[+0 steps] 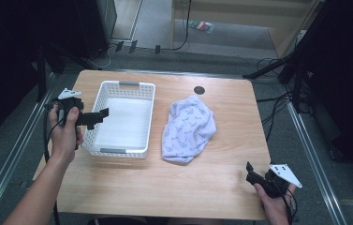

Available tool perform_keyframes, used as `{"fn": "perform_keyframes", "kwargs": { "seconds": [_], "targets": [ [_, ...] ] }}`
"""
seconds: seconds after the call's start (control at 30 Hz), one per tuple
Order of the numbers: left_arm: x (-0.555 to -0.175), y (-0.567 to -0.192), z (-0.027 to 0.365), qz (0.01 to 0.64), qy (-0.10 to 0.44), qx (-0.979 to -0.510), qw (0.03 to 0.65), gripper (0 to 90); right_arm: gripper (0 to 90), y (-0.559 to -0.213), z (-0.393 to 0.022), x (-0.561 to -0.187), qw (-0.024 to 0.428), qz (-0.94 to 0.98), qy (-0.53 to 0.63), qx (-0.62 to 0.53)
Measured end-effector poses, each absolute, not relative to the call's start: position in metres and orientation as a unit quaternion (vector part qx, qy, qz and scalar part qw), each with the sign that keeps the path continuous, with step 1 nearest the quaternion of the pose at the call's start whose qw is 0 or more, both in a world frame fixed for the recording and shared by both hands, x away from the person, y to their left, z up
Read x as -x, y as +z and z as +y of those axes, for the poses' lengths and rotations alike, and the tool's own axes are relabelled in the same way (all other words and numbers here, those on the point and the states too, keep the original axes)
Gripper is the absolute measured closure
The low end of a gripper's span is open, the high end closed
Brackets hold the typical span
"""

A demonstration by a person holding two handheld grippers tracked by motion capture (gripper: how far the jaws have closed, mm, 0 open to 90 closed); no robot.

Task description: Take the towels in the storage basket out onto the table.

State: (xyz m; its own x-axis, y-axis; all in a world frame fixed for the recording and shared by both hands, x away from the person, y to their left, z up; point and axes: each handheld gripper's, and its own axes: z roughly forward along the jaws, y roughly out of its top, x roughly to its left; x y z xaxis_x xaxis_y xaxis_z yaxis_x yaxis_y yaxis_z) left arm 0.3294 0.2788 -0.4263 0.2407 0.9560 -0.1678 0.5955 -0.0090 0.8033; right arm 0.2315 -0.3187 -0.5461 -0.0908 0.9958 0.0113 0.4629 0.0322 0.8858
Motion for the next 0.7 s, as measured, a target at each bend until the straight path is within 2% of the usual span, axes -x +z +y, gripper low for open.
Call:
{"fn": "perform_keyframes", "kwargs": {
  "seconds": [0.7],
  "targets": [
    [-0.279, -0.451, 0.330, 0.585, 0.242, -0.640, 0.436, 0.0, 13.4, -0.546, -0.319, -0.231, 0.345, 0.629, 0.383, -0.582]
  ]
}}
